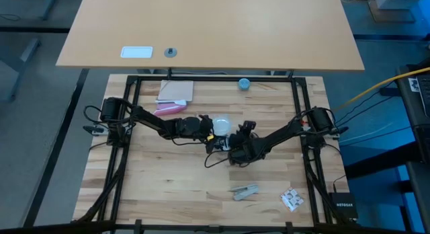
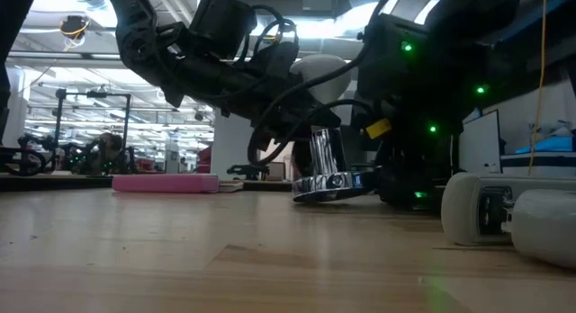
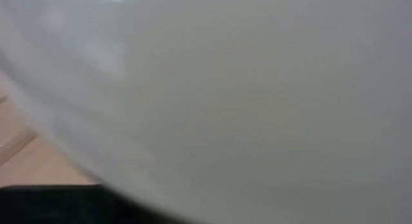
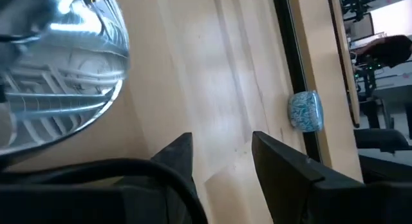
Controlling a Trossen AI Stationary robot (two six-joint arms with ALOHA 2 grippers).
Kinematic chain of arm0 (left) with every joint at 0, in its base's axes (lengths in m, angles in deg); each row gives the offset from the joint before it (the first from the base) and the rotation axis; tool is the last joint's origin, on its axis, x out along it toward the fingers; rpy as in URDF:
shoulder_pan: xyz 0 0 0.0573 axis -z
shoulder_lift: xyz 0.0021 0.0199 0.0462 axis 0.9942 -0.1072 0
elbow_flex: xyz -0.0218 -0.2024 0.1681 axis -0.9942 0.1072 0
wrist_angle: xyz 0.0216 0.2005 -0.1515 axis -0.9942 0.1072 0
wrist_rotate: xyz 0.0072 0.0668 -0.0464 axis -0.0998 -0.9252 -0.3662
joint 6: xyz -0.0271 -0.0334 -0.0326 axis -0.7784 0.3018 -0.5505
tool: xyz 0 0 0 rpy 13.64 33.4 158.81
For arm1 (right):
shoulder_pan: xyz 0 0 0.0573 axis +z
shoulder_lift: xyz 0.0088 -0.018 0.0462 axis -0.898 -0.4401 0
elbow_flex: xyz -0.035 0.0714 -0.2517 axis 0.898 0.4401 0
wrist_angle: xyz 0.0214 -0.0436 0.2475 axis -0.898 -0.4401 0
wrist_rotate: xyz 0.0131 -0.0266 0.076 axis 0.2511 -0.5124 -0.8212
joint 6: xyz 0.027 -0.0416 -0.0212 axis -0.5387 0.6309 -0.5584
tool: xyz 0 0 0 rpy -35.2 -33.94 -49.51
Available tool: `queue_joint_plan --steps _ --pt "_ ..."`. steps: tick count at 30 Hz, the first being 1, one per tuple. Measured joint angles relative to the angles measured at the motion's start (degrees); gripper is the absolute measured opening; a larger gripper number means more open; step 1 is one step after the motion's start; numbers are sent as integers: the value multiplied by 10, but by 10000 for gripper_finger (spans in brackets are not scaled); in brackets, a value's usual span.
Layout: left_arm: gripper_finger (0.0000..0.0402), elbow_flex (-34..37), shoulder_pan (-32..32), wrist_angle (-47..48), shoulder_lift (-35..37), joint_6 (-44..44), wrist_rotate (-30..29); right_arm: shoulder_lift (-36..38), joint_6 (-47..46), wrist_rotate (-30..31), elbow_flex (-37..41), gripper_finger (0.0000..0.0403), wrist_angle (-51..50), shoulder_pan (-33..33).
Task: Screw lightbulb
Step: Insert the lightbulb into the lamp
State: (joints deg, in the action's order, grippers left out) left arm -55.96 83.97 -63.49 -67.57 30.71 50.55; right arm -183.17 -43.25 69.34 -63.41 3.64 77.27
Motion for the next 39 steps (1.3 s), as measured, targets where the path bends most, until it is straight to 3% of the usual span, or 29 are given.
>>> queue_joint_plan --steps 8,18,23,29,39 --pt "151 0 0 1 0 27 -26 0 89 4 0 165 32 -19" --pt "151 0 -20 -3 0 42 -63 69 93 3 1 165 8 18" --pt "151 0 -28 1 0 77 -63 90 97 -58 1 165 8 39" --pt "151 0 -36 5 -1 87 -69 85 109 -228 0 165 8 38" --pt "169 -1 -35 34 0 111 -58 92 132 -206 0 166 11 43"
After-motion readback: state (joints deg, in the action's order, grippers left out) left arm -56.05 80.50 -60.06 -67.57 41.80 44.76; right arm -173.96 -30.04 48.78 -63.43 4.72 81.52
